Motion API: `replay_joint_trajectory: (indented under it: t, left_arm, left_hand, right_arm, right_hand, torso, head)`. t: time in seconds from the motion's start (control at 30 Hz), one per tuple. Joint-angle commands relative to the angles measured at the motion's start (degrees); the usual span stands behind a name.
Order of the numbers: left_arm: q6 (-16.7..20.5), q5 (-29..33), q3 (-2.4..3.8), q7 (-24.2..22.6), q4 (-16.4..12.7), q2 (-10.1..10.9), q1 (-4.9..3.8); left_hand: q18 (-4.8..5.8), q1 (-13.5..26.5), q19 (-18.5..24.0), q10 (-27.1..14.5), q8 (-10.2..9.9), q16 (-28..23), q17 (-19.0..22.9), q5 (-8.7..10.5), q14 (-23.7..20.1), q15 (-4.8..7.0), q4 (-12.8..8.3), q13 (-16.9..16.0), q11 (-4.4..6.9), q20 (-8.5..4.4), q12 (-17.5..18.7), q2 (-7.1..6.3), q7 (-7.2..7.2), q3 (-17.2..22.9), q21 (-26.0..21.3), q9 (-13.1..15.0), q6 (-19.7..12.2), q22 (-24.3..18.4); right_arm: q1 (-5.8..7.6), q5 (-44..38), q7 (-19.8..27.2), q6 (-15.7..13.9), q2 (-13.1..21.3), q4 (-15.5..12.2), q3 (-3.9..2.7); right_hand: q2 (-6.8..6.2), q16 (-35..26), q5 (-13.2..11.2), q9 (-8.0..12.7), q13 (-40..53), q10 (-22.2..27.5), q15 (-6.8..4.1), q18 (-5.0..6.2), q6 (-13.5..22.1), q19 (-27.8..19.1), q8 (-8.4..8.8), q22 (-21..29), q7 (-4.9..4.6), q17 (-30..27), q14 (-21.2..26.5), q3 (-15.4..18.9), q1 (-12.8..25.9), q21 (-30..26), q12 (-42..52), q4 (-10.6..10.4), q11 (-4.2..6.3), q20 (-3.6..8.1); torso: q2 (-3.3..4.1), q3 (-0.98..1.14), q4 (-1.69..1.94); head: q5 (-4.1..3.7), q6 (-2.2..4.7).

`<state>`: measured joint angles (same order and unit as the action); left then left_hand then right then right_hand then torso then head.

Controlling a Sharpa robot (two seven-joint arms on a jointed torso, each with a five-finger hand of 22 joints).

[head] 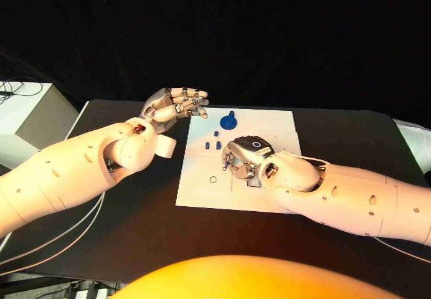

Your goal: Assemble the parts on the task board

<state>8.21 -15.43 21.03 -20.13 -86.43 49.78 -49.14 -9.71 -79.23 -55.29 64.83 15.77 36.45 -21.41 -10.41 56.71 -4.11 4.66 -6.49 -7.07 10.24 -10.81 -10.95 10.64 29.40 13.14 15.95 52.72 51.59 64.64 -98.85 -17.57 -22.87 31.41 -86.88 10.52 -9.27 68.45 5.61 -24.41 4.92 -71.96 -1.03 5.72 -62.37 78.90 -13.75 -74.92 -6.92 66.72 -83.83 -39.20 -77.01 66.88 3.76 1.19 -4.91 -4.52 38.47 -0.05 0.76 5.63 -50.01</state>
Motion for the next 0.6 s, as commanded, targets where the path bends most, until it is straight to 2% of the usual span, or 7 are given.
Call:
replay_joint_trajectory:
  t: [0.03,0.6]
  left_arm:
    - [-0.6,-0.1,0.05,-0.6,-0.2,-0.1,-0.02]
    - [-0.7,-0.1,0.06,-0.4,0.0,-0.1,-0.02]
  left_hand:
    - [-0.48,-0.5,-0.1,0.0,-0.3,-0.3,-0.1,0.05,0.1,-0.3,-0.1,0.0,-0.35,0.04,0.4,-0.03,0.39,-0.3,-0.4,-0.1,0.0,-0.1]
    - [-0.48,-0.5,-0.1,0.0,-0.3,-0.3,-0.1,0.05,0.1,-0.3,-0.1,0.0,-0.35,0.04,0.4,-0.03,0.39,-0.3,-0.4,-0.1,0.0,-0.1]
  right_arm:
    - [-0.16,-1.1,-0.4,0.6,-0.1,0.0,0.03]
    - [-0.33,-1.1,-0.3,0.1,0.0,-0.8,0.03]
  right_hand:
    - [0.31,0.4,0.3,-0.1,0.1,-1.9,-0.37,-0.87,-0.2,0.4,-0.37,-2.2,-0.07,0.0,-2.4,-0.4,-0.1,0.2,0.2,0.1,1.72,-0.03]
    - [0.29,0.4,0.4,-0.1,0.1,-1.9,-0.36,-0.89,-0.2,0.5,-0.4,-2.3,-0.11,0.0,-2.4,-0.4,0.0,0.3,0.2,0.1,1.7,-0.03]
  torso:
    - [-0.08,0.0,0.03]
    - [-0.15,-0.04,-0.08]
  head:
    - [0.19,0.01]
    - [0.35,0.01]
